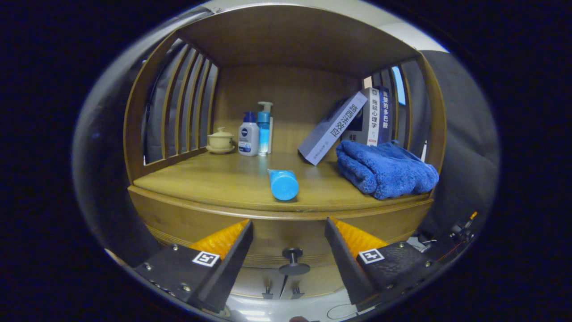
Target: Pull open the drawer, take out the items inside it, and place them on the countertop above the cabinet.
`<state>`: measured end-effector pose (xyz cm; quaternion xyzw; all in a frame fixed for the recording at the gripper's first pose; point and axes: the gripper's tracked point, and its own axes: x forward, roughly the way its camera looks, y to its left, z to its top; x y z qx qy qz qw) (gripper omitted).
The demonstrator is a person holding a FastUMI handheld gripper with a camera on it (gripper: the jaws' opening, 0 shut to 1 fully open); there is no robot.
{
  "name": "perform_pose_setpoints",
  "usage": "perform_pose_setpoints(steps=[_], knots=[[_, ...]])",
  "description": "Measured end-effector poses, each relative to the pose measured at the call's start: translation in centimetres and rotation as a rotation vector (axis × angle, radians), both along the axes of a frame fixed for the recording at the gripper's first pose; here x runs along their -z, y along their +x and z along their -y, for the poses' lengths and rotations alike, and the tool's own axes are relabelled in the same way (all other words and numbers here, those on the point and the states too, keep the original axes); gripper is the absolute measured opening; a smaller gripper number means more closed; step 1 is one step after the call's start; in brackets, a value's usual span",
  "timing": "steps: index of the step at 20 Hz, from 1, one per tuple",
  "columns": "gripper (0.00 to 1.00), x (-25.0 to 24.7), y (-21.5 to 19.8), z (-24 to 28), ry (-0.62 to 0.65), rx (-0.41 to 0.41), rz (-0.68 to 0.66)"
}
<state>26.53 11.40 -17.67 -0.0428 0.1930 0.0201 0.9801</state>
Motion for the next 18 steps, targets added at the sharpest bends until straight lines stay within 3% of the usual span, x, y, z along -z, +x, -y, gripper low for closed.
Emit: perform_pose_setpoints(steps=[18], knots=[[0.97,0.77,-0.24,-0.07,-0.008,-0.008,0.002]])
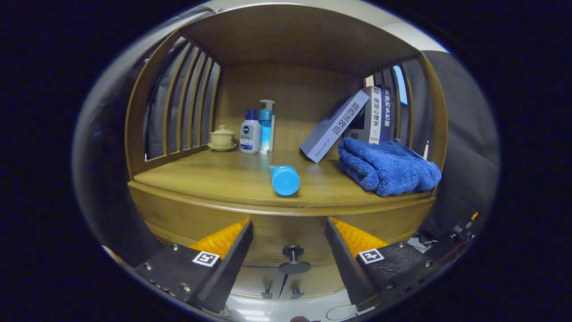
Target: Pull open the drawer, take out the items inside it, and place them on the countertop above the cabinet.
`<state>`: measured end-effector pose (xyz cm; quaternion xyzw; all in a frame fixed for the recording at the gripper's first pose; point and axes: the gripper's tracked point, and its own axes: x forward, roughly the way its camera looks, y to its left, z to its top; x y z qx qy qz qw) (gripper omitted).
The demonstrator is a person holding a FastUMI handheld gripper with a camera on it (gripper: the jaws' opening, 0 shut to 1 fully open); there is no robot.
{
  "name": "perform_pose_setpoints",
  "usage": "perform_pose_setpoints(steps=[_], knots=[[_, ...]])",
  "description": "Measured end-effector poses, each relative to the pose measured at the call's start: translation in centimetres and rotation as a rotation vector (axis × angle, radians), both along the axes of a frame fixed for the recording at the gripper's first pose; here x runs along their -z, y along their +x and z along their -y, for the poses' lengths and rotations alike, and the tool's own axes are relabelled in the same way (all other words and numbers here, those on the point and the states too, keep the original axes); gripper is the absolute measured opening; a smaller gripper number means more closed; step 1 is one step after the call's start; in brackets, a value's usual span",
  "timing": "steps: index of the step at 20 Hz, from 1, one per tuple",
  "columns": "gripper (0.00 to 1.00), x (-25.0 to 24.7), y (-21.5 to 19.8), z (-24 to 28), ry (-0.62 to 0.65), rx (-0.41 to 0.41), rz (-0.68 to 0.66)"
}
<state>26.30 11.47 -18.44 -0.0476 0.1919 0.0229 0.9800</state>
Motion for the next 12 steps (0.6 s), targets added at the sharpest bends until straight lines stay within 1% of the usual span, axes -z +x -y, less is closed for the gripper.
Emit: perform_pose_setpoints(steps=[7,12], knots=[[0.97,-0.6,-0.6,-1.2,0.005,-0.031,0.021],[0.97,-2.8,-1.8,-0.3,-0.006,-0.044,0.057]])
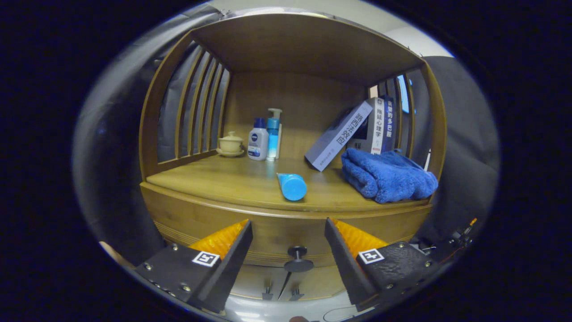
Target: Pull open the drawer, take out the items inside it, and place them on the countertop above the cabinet.
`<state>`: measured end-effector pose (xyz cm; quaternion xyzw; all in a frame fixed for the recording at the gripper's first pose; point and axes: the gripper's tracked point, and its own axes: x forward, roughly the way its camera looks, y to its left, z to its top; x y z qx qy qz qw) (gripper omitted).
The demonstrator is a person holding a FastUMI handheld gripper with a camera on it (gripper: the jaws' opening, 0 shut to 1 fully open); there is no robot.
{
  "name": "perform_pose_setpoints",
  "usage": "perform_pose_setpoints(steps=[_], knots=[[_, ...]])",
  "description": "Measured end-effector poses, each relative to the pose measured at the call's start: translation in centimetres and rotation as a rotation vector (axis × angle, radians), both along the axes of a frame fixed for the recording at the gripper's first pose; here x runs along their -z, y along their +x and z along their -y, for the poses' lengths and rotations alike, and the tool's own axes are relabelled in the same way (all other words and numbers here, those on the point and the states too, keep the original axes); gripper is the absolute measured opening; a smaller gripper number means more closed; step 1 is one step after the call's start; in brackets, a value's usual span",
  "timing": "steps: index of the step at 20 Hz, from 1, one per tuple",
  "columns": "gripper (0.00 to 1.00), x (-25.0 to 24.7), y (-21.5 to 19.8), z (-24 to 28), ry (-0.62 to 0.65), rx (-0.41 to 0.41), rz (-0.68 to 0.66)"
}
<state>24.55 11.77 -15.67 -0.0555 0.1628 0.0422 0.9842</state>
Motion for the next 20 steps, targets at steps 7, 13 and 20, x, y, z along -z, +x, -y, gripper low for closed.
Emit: perform_pose_setpoints(steps=[7,13,20], knots=[[0.97,-8.3,-2.5,3.1,-0.01,-0.019,0.145],[0.97,-16.1,-5.0,8.5,-0.002,0.025,0.27],[0.97,-20.8,-7.9,15.2,-0.005,0.103,0.343]])
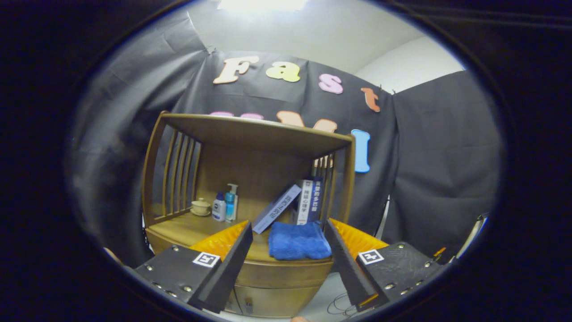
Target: Pull open the drawer, take out the items inside it, and place them on the countertop above the cabinet.
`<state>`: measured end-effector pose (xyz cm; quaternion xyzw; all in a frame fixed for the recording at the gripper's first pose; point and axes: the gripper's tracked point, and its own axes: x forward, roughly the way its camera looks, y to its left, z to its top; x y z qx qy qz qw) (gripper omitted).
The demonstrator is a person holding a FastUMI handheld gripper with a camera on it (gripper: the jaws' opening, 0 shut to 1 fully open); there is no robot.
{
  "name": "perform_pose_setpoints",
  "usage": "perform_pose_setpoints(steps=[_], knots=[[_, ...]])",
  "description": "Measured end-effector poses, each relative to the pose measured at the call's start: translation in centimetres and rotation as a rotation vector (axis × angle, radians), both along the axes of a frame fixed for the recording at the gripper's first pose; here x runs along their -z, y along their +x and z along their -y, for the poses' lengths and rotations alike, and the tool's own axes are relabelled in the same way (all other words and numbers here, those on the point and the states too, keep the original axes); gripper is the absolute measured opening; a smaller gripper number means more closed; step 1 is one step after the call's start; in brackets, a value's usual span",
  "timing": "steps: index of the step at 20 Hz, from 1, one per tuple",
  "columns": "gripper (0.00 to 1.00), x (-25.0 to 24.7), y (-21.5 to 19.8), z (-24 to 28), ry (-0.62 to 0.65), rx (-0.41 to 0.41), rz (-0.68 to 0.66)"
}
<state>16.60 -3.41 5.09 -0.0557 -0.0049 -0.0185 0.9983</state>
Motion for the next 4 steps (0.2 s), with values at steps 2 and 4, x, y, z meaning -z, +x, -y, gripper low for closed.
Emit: perform_pose_setpoints(steps=[2,4], knots=[[0.97,-0.6,-0.4,1.8,0.007,0.008,0.015],[0.97,-0.9,-0.9,3.3,0.034,0.012,0.022]])
